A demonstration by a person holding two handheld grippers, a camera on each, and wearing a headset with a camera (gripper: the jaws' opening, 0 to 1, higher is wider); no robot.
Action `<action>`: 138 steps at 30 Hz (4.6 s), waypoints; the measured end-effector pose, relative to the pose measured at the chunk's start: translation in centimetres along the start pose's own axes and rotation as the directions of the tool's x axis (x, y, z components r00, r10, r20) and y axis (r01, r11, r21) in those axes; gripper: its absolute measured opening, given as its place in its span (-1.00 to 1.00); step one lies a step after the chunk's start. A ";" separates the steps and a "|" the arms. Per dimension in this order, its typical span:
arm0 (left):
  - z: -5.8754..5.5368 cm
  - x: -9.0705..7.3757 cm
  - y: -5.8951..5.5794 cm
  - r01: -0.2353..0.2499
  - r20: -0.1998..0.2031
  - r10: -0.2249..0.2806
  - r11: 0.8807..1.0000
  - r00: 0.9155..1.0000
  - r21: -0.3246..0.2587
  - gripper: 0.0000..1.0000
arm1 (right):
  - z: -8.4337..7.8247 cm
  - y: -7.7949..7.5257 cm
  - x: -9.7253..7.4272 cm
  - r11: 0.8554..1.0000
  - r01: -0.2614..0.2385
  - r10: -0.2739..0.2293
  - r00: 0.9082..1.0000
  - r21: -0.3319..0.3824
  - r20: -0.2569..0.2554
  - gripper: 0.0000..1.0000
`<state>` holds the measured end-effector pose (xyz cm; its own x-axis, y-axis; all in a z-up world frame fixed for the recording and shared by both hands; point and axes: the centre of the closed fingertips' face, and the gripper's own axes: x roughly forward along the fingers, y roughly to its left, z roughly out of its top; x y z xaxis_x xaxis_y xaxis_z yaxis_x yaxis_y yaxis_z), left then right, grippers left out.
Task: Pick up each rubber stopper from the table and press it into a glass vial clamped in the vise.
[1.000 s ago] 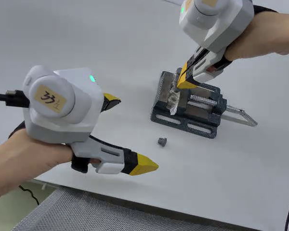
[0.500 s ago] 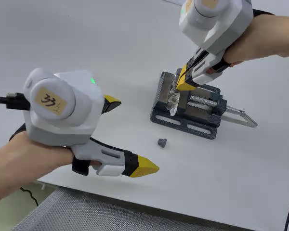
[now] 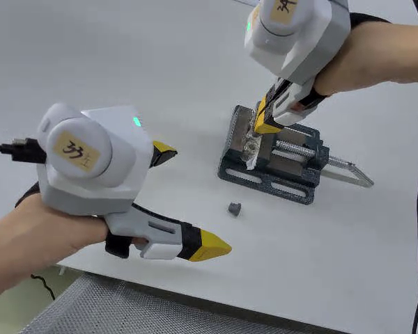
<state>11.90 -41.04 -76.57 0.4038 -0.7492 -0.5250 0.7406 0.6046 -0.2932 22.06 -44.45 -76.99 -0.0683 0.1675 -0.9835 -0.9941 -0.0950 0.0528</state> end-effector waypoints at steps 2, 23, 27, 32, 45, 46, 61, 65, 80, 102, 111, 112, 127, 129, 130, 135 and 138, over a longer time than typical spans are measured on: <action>0.0 0.0 0.0 -0.001 0.002 0.001 1.000 1.000 -0.003 0.86 | -0.1 -0.2 0.0 1.000 0.007 -0.007 1.000 0.007 0.004 -1.00; 0.6 -0.3 0.3 -0.011 0.006 0.011 1.000 1.000 0.008 0.86 | -0.6 0.1 -0.9 0.999 -0.026 0.024 0.997 0.031 0.071 -0.97; 0.5 -0.3 0.1 -0.008 0.005 0.008 1.000 1.000 0.006 0.86 | -0.4 -0.1 -0.6 0.998 -0.030 0.027 0.997 0.047 0.077 -1.00; 0.3 -0.5 0.3 -0.015 0.004 0.015 1.000 1.000 0.001 0.86 | -0.5 -0.2 -0.4 0.999 -0.032 0.029 0.997 0.043 0.069 -1.00; 0.2 -0.4 0.3 -0.010 0.001 0.010 1.000 1.000 -0.001 0.86 | -0.3 -0.2 -0.3 0.998 -0.043 0.039 0.997 0.052 0.072 -1.00; 0.2 -0.4 0.4 -0.010 0.001 0.010 1.000 1.000 -0.002 0.86 | -0.3 -0.1 -0.3 0.998 -0.045 0.041 0.997 0.052 0.071 -1.00; 0.1 0.2 0.1 0.000 -0.002 0.000 1.000 1.000 -0.007 0.85 | -0.3 0.1 0.1 1.000 -0.017 0.017 1.000 0.016 0.006 -1.00; 0.2 0.4 0.3 0.000 0.000 0.000 1.000 1.000 -0.011 0.85 | -0.4 0.0 0.0 0.999 -0.026 0.026 1.000 0.043 0.004 -1.00; 0.1 0.5 -0.1 0.004 -0.003 -0.004 1.000 1.000 -0.016 0.85 | -0.2 -0.1 0.1 0.992 -0.049 0.054 0.998 0.116 -0.043 -1.00; 1.5 0.8 0.2 -0.015 0.019 0.015 1.000 1.000 -0.017 0.80 | -0.4 -0.3 -0.1 0.997 -0.003 0.004 1.000 0.071 -0.010 -1.00; 1.4 1.0 0.6 -0.028 0.016 0.029 0.999 0.999 -0.019 0.78 | -0.4 0.0 -0.3 0.996 0.000 -0.005 0.998 0.086 0.061 -1.00; 1.4 0.9 0.6 -0.030 0.016 0.031 0.999 0.999 -0.020 0.77 | -0.3 -0.2 -0.3 0.996 0.001 -0.007 0.998 0.087 0.066 -1.00; 1.3 0.4 0.8 -0.034 0.024 0.035 0.998 0.999 -0.054 0.77 | -0.7 2.4 -1.8 0.989 -0.001 -0.037 0.966 0.147 0.256 -0.52; 1.4 0.3 0.7 -0.035 0.026 0.036 0.998 0.999 -0.058 0.77 | -0.9 2.6 -2.1 0.986 0.000 -0.049 0.955 0.166 0.291 -0.46; 1.4 0.2 0.6 -0.036 0.026 0.037 0.998 0.999 -0.057 0.77 | -1.0 3.0 -2.2 0.984 -0.006 -0.051 0.948 0.179 0.313 -0.42; 1.7 -0.3 0.5 -0.041 0.029 0.043 0.998 0.999 -0.047 0.79 | -1.4 4.9 -2.4 0.977 -0.033 -0.052 0.921 0.210 0.385 -0.26; 2.0 -0.6 0.4 -0.046 0.030 0.047 0.998 0.998 -0.037 0.80 | -1.3 5.6 -2.3 0.971 -0.034 -0.073 0.898 0.235 0.434 -0.15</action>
<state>13.03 -40.85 -74.77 0.4544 -0.7277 -0.5138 0.7006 0.6482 -0.2983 16.74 -46.66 -74.70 -0.0251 0.5836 -0.8117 -0.9832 0.1324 0.1256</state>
